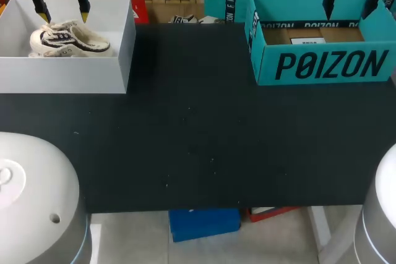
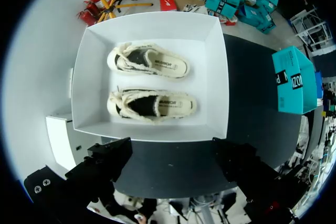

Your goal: Take the shoe out of the shoebox, open the shoe tongue, remove and reinsert the insole, then place the shoe into the shoebox

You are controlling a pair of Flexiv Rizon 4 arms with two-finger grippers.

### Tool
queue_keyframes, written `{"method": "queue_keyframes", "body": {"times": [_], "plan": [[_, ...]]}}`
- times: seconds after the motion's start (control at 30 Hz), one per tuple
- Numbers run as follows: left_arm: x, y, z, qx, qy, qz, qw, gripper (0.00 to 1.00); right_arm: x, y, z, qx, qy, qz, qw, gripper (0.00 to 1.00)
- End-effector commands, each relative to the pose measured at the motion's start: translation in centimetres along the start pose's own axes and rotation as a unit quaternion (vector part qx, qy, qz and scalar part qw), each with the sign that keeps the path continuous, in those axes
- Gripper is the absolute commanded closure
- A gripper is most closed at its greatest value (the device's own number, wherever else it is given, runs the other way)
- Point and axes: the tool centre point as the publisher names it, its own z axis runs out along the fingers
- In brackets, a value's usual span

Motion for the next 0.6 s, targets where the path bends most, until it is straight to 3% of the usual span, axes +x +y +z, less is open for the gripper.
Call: {"method": "queue_keyframes", "body": {"times": [0.03,0.13,0.27,0.37,0.53,0.6], "plan": [[0.0,0.0,0.0,0.0,0.0,0.0,1.0,0.0,0.0,0.0,0.0,0.0,0.0,0.0,1.0,0.0],[0.0,0.0,0.0,0.0,0.0,0.0,1.0,0.0,0.0,0.0,0.0,0.0,0.0,0.0,1.0,0.0],[0.0,-0.5,-0.3,0.018,-0.018,0.097,0.995,0.0,0.0,0.0,0.0,0.0,0.0,0.0,1.0,0.0],[-0.1,-0.7,0.0,0.008,-0.02,0.184,0.983,0.0,0.0,0.0,0.0,0.0,0.0,0.0,1.0,0.0],[-0.1,-0.4,-0.3,0.024,-0.025,0.37,0.928,0.0,0.0,0.0,0.0,0.0,0.0,0.0,1.0,0.0],[-0.5,-0.3,-1.0,0.04,0.0,0.453,0.891,0.0,0.0,0.0,0.0,0.0,0.0,0.0,1.0,0.0]]}}
